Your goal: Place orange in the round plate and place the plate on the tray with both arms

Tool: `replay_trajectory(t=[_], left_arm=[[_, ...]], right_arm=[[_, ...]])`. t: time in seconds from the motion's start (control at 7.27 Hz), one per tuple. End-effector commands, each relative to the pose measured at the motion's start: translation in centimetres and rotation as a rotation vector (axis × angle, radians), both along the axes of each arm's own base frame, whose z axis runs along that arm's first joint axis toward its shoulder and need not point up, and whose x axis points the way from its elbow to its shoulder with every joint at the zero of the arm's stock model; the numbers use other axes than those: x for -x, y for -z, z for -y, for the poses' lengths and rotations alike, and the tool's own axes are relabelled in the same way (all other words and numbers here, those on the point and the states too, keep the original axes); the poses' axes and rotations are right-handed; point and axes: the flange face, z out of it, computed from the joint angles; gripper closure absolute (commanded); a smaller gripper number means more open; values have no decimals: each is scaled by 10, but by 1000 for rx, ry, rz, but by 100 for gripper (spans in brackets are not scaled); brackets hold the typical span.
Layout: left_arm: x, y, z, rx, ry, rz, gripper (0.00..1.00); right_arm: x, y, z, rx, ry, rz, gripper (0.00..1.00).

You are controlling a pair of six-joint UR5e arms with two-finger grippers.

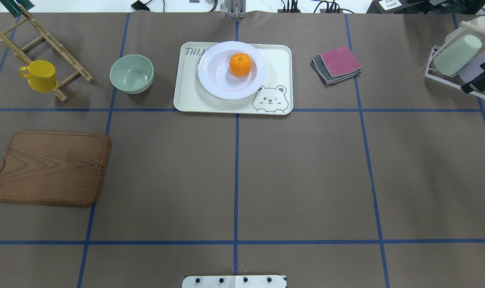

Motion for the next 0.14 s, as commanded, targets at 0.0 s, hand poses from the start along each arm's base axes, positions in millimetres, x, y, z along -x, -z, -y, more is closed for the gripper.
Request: replay_trajectory(t=[0.0], left_arm=[[1,2,1,-8,4,0,1]], right_arm=[[-25,-29,-15,53,-40,-14,0]])
